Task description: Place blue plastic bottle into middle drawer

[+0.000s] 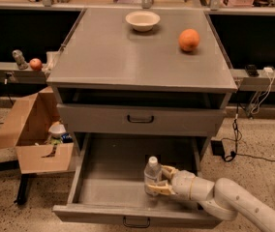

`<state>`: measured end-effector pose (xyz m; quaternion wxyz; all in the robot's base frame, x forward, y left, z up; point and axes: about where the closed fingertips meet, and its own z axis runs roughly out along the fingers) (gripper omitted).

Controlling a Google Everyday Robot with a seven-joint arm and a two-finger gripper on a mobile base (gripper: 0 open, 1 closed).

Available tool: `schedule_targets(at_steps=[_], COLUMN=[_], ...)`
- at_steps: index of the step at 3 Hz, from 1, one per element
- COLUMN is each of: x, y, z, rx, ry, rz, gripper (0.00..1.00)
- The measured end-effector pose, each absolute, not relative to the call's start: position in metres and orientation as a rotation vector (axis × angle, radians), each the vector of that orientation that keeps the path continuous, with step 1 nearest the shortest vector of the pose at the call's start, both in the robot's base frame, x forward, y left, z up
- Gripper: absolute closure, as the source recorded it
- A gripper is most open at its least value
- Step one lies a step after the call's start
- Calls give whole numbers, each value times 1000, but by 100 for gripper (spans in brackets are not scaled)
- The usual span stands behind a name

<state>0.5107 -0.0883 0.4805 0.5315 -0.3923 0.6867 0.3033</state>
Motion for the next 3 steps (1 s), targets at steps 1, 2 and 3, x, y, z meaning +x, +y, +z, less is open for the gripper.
schedule_targets(at_steps=[1,2,3], x=[531,549,558], y=[-93,-97,-96], z=[462,454,446], rx=[-949,-978,-992], ry=[1651,1652,1643], rz=[746,779,820], gripper=[100,100,100])
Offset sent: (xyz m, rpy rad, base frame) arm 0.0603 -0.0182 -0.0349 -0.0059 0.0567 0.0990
